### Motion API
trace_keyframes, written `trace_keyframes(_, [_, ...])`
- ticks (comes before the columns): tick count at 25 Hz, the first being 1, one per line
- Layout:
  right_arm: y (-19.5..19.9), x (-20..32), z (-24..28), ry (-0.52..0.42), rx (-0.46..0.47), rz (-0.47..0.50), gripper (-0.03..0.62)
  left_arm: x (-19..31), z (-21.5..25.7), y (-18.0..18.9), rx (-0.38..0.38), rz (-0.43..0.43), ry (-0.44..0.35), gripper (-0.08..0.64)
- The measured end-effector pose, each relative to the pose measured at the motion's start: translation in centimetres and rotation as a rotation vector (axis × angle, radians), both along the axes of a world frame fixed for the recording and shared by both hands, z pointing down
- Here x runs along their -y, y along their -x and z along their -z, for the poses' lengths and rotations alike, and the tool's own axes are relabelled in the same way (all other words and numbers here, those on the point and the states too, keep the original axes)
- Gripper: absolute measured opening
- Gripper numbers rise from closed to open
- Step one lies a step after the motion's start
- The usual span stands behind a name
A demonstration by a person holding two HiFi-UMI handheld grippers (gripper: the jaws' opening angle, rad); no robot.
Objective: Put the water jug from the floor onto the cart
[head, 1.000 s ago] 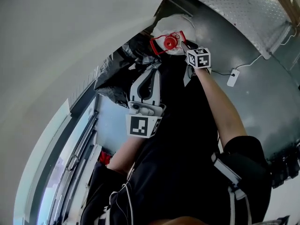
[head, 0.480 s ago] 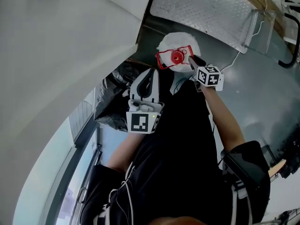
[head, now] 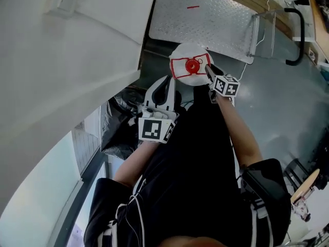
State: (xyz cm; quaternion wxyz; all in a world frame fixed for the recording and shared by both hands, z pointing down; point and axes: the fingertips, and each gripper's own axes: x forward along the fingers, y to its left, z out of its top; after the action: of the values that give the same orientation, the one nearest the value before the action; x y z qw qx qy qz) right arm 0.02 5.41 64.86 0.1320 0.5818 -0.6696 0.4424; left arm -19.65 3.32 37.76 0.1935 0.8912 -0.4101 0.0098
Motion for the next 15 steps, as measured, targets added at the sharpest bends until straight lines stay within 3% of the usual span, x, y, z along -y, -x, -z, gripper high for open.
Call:
trace_keyframes(8, [-2.9, 3.5, 0.1, -0.019, 0.055, -0.017, 0.087, 1.9, 1.2, -5.8, 0.015, -0.037, -0.016, 0.018])
trace_keyframes(15, [-9.2, 8.0, -0.5, -0.009, 0.106, 0.025, 0.087, 6.0, 1.7, -14.2, 0.041, -0.004, -0.033, 0.018])
